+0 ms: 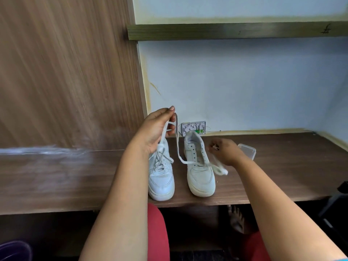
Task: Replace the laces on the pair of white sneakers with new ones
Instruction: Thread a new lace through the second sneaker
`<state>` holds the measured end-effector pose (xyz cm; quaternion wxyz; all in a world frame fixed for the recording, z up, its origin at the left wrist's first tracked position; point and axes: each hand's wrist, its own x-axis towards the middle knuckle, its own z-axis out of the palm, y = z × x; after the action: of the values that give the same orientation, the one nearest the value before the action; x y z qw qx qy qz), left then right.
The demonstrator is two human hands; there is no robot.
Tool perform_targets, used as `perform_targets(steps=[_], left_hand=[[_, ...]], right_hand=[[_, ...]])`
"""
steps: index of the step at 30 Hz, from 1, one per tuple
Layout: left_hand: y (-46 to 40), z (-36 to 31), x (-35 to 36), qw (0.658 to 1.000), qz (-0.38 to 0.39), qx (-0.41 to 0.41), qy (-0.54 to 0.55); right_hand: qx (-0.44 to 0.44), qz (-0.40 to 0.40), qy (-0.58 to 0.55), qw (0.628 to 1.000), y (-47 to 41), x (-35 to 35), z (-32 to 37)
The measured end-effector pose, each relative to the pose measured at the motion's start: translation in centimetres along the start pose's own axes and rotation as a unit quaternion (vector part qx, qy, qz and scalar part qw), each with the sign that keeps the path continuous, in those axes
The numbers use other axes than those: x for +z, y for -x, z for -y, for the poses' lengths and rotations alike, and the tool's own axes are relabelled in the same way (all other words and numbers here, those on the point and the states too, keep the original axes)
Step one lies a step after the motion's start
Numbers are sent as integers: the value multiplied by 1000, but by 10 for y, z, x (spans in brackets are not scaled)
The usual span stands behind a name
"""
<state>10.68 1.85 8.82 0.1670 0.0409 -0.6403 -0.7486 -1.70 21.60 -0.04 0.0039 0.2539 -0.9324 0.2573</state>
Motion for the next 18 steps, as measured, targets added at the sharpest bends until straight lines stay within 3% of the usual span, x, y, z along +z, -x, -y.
perform_targets(steps=[2, 4, 6, 8, 9, 10, 14, 16, 18], left_hand=[[0, -1, 2, 1000, 15, 7, 14], [-1, 0, 3, 998, 33, 26, -40], [-2, 8, 13, 986, 55, 37, -154], [-6, 25, 30, 967, 72, 34, -240], [-8, 34, 37, 961, 73, 30, -265], [-11, 42, 42, 956, 69, 23, -286], [-19, 63, 40, 941, 83, -26, -327], [-22, 65, 30, 942, 85, -44, -322], [-25, 64, 18, 948, 75, -56, -304]], right_hand=[[1, -31, -16, 999, -5, -2, -3], [7, -4, -2, 1000, -6, -8, -4], [-21, 56, -142, 988, -5, -12, 5], [-62, 114, -415, 900, 3, -15, 23], [-72, 124, -486, 862, 5, -17, 30], [-77, 121, -503, 852, 6, -18, 35], [-74, 62, -375, 922, -3, -13, 21], [3, -44, -335, 941, -11, -16, -4], [129, -171, -216, 953, -17, -23, -30]])
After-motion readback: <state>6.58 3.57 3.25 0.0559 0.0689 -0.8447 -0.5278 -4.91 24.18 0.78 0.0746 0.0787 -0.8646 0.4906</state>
